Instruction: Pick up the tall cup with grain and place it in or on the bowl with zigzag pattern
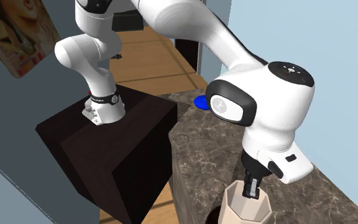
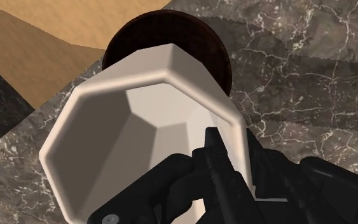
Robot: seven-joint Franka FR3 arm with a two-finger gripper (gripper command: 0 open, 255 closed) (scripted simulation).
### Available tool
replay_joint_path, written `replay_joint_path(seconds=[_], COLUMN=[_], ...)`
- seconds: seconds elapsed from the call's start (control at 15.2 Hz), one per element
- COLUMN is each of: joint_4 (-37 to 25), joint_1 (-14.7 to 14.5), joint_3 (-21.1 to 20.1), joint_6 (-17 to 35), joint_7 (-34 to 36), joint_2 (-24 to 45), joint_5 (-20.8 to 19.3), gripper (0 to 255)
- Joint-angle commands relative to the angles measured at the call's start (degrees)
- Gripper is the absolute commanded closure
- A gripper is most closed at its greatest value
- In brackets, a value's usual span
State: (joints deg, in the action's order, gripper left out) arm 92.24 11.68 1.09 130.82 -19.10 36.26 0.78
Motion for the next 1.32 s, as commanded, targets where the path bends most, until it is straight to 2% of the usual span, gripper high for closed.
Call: replay_joint_path(seconds=[0.0, 0.53, 0.59, 0.92, 1.25], joint_4=[0.1, 0.1, 0.1, 0.1, -0.4], joint_1=[0.1, 0.1, 0.1, 0.1, 0.0], joint_3=[0.0, 0.0, 0.0, 0.0, 0.1], joint_6=[1.1, 1.0, 1.1, 1.0, -3.9], joint_7=[-0.1, -0.1, -0.1, -0.1, 0.0], joint_2=[0.8, 0.9, 0.8, 0.9, -3.6], joint_5=[0.0, 0.0, 0.0, 0.0, -0.1], gripper=[255, 255, 0, 0, 0])
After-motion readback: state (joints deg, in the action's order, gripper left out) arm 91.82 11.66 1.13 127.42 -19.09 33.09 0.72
